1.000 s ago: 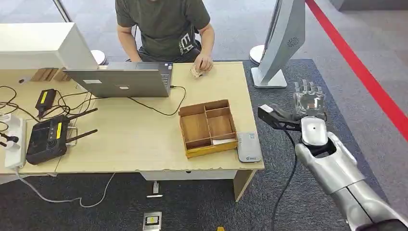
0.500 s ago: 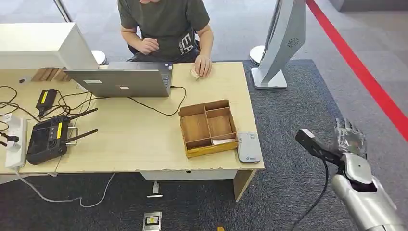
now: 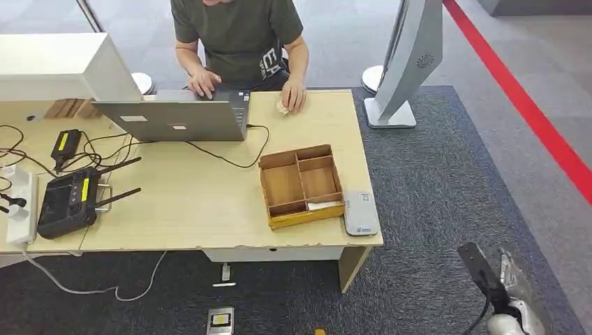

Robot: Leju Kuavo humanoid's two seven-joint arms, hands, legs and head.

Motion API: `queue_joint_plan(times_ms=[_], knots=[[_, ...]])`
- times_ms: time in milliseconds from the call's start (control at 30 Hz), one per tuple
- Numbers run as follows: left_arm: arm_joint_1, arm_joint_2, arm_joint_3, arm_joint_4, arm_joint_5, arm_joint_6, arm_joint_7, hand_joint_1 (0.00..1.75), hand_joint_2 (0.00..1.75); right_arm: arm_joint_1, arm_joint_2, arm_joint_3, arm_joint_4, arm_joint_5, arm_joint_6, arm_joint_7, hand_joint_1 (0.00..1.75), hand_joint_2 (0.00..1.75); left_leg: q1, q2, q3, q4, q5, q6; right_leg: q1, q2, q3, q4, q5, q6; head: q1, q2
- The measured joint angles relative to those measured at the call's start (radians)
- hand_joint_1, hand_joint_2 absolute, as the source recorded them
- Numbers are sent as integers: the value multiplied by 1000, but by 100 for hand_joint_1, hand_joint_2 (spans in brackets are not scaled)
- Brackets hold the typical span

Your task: Pass the card to the sensor for recognition and then transmit it.

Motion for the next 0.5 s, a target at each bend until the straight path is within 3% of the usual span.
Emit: queue_joint_plan(times_ms=[200,367,500], knots=[[-1,0,0,0,3,2,0,0,0,5,51,-29,129,-26,-11,-37,0,0,0,1,0,0,0,0,0,1,0,0,0,0,0,0],[-1,0,0,0,15,11,-3,0,0,8,97,-63,228,-171,-1,-104,0,0,0,1,1,0,0,0,0,1,0,0,0,0,0,0],[-2,0,0,0,24,18,-8,0,0,13,171,-98,313,-258,-39,-58,0,0,1,1,1,0,0,0,1,1,1,0,-1,-1,0,0]])
